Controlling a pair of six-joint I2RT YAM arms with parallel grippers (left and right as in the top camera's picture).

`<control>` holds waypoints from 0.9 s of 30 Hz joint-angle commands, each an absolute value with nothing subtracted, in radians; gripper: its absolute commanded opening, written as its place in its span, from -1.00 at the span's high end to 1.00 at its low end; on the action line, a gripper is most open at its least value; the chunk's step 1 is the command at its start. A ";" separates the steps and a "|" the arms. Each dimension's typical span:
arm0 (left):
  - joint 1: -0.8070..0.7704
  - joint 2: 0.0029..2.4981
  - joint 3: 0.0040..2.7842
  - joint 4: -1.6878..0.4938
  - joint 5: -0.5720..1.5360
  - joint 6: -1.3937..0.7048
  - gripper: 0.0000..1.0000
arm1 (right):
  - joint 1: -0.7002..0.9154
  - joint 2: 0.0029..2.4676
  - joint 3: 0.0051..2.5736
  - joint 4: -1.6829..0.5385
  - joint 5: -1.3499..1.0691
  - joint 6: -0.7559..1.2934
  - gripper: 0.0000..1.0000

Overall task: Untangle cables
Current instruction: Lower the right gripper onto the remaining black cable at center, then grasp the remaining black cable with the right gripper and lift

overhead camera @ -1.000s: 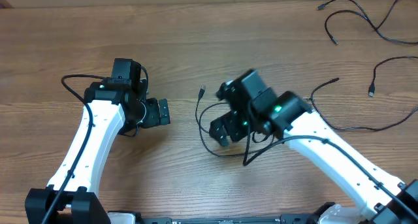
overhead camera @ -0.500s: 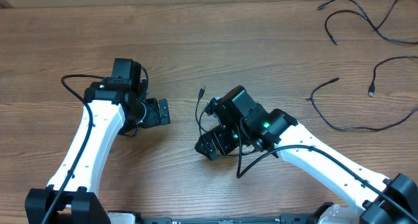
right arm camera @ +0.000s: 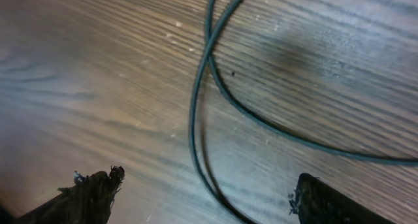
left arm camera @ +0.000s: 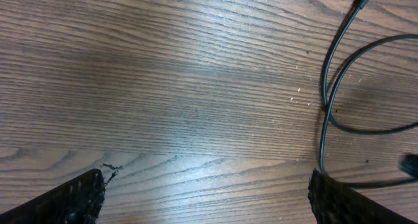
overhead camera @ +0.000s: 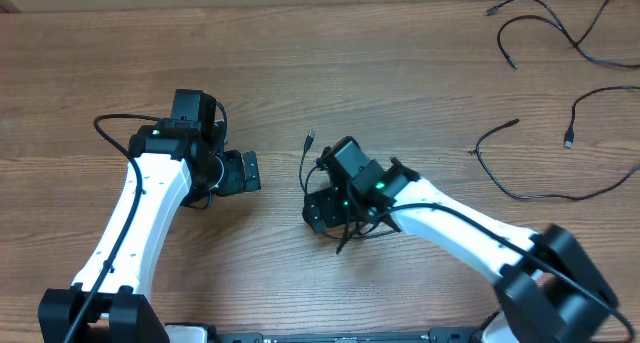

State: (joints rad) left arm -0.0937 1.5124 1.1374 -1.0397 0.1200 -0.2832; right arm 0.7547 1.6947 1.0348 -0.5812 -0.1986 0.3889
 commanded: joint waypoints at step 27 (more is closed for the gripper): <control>-0.099 1.517 1.135 -1.035 0.123 -0.292 -0.99 | 0.826 1.915 1.028 -0.387 -0.045 0.495 0.23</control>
